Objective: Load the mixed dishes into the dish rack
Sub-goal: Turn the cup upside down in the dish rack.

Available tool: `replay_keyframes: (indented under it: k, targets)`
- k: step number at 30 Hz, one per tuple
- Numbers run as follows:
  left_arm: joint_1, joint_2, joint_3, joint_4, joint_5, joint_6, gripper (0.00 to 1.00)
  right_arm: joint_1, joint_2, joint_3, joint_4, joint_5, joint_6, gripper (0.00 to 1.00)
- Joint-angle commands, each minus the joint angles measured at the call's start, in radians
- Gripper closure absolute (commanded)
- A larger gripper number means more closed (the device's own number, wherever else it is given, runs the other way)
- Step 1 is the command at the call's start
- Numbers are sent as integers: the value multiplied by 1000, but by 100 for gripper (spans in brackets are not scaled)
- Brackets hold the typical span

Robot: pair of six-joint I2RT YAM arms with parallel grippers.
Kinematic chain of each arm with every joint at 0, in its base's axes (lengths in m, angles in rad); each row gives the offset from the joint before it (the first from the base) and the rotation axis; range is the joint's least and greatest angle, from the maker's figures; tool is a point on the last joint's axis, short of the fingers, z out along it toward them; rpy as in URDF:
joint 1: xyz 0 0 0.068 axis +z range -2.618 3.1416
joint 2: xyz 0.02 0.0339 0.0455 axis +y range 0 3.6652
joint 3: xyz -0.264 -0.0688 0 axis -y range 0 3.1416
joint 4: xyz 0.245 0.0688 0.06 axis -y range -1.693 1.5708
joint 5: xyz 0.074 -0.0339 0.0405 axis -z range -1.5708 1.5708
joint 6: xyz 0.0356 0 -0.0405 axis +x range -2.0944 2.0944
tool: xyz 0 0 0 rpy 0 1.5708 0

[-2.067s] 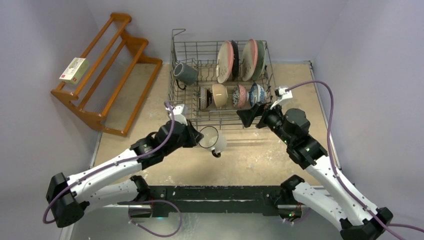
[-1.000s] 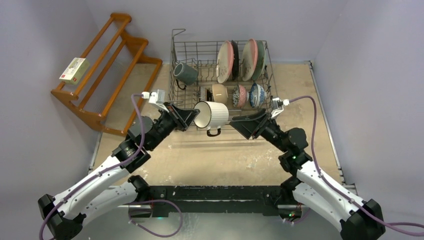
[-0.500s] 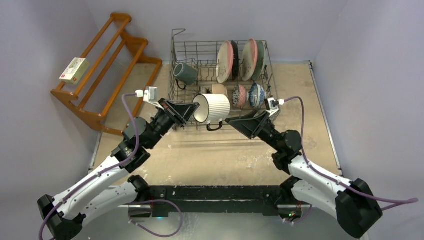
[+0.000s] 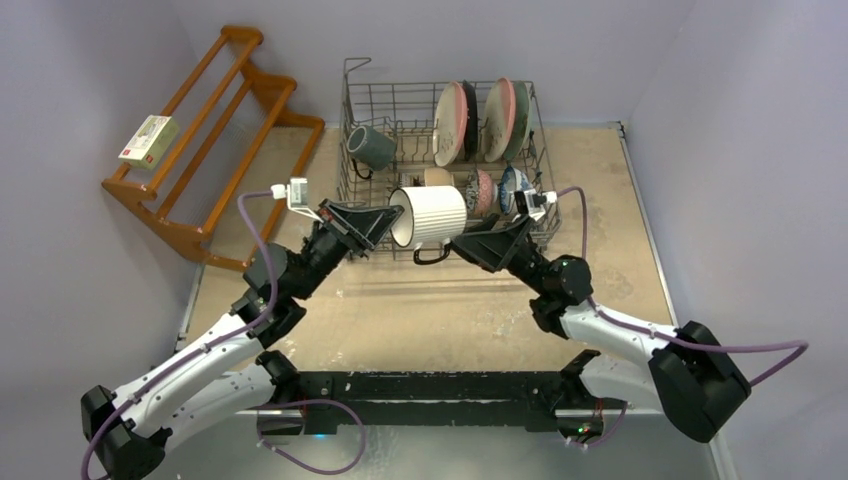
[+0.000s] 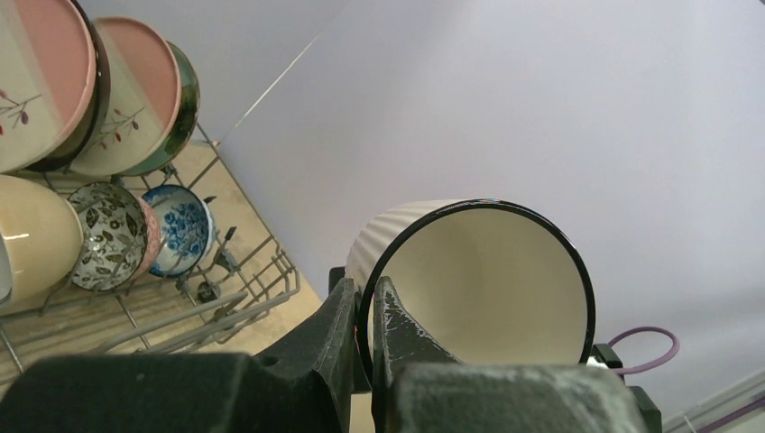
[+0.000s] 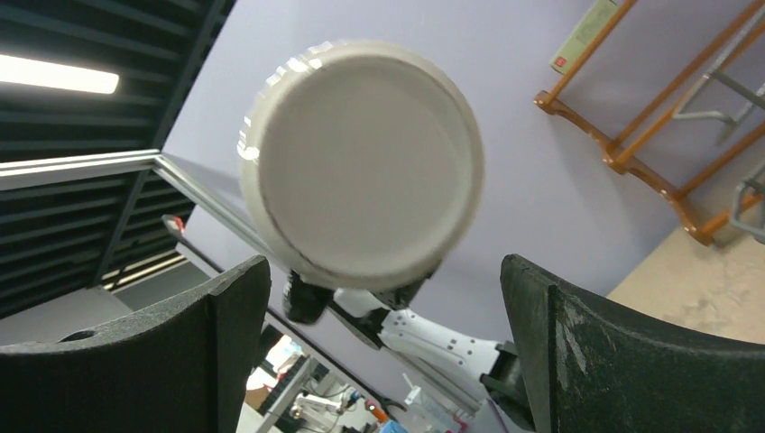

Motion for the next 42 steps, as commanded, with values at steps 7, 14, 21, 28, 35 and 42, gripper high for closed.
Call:
replay_keyframes:
  k: [7,14,21,28,35,42]
  targets:
    - [6,-17,-45,260,57,-101,100,18,21,128,168,43,7,1]
    - [6,0,-63,308,116,-86,100,27,37,187,148,55,-8,1]
    - [6,-3,-65,283,125,-36,100,46,29,233,85,63,-51,1]
    - [6,-2,-53,264,111,-21,100,67,31,224,69,61,-74,1]
    - [6,1,-46,264,96,-18,100,88,31,160,110,61,-76,1]
    - [6,3,-48,262,70,-15,100,92,40,106,195,57,-38,2]
